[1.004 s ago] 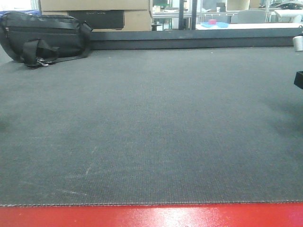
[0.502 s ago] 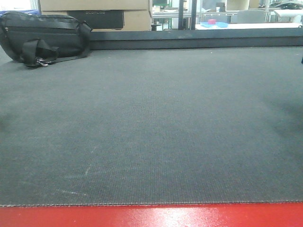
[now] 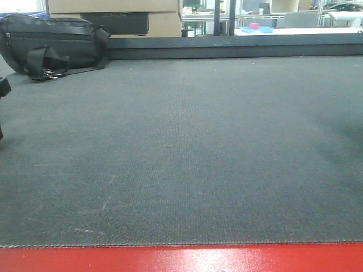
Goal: Grab block from conveyor and place in blue bin
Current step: 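Close the left gripper on the green block, then lift both held blocks up off the conveyor belt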
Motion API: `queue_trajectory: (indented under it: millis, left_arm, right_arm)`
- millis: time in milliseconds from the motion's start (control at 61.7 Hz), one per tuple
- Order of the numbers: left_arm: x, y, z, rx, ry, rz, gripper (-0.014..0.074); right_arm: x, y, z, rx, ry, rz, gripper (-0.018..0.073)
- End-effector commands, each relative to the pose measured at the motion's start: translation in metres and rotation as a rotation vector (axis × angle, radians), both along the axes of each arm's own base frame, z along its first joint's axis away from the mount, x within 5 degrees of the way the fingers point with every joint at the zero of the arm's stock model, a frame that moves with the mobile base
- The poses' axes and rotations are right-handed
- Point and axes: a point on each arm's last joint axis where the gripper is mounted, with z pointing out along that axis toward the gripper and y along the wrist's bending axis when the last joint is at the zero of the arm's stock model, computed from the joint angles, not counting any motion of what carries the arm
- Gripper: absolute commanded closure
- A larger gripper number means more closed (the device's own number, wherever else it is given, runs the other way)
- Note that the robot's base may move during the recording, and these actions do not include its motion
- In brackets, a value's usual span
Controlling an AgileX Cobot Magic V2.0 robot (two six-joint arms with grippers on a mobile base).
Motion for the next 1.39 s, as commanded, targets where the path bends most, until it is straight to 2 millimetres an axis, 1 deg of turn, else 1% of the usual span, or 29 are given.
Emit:
queue_trajectory:
  millis: [0, 32, 146, 178, 308, 389, 470, 599, 729, 842, 939, 1004, 1150, 1263, 1377]
  left_arm:
    - [0.003, 0.003, 0.002, 0.027, -0.019, 0.009, 0.03]
    - [0.004, 0.005, 0.003, 0.043, -0.023, 0.002, 0.0387]
    - [0.007, 0.005, 0.008, 0.051, -0.038, -0.001, 0.0623]
    - [0.008, 0.006, 0.01, 0.051, -0.039, 0.0, 0.0706]
    - [0.012, 0.006, 0.022, 0.053, -0.048, 0.003, 0.0708]
    - [0.013, 0.006, 0.034, 0.05, -0.061, -0.001, 0.0708]
    - [0.013, 0.003, 0.046, 0.041, -0.087, -0.048, 0.0708]
    - [0.005, -0.004, 0.067, -0.006, -0.17, -0.144, 0.0708]
    - [-0.009, -0.008, 0.09, -0.033, -0.323, -0.136, 0.0708]
    - [-0.027, -0.01, 0.106, -0.053, -0.484, -0.11, 0.0708]
    - [-0.046, -0.011, 0.119, -0.069, -0.636, -0.079, 0.0708]
    - [-0.061, -0.011, 0.126, -0.064, -0.722, -0.066, 0.0708]
    - [-0.092, -0.01, 0.139, -0.044, -0.903, -0.044, 0.0708]
    - [-0.115, -0.009, 0.146, -0.025, -1.038, -0.03, 0.0708]
    - [-0.137, -0.008, 0.148, -0.008, -1.148, -0.017, 0.0708]
  right_arm:
    - [-0.002, 0.0, 0.006, 0.006, -0.014, -0.001, 0.0721]
    - [-0.002, 0.001, 0.006, 0.011, -0.013, -0.002, 0.0721]
    - [-0.002, 0.002, 0.008, 0.022, -0.022, -0.006, 0.0721]
    - [-0.002, 0.002, 0.009, 0.025, -0.034, -0.008, 0.0721]
    - [-0.004, 0.002, 0.019, 0.029, -0.103, -0.013, 0.0721]
    - [-0.007, 0.001, 0.029, 0.031, -0.161, -0.016, 0.0721]
    - [-0.009, 0.001, 0.038, 0.033, -0.222, -0.02, 0.0721]
    - [-0.015, 0.0, 0.056, 0.026, -0.346, 0.003, 0.0721]
    - [-0.022, -0.001, 0.073, 0.018, -0.456, 0.018, 0.0721]
    - [-0.028, -0.002, 0.084, 0.018, -0.539, 0.012, 0.0721]
    - [-0.034, -0.003, 0.088, 0.019, -0.627, 0.0, 0.0721]
    - [-0.039, -0.004, 0.086, 0.018, -0.679, -0.01, 0.0721]
    - [-0.054, -0.006, 0.073, 0.014, -0.764, -0.029, 0.0721]
    - [-0.07, -0.009, 0.071, 0.013, -0.887, -0.049, 0.0721]
    - [-0.086, -0.011, 0.073, 0.012, -1.018, -0.068, 0.0721]
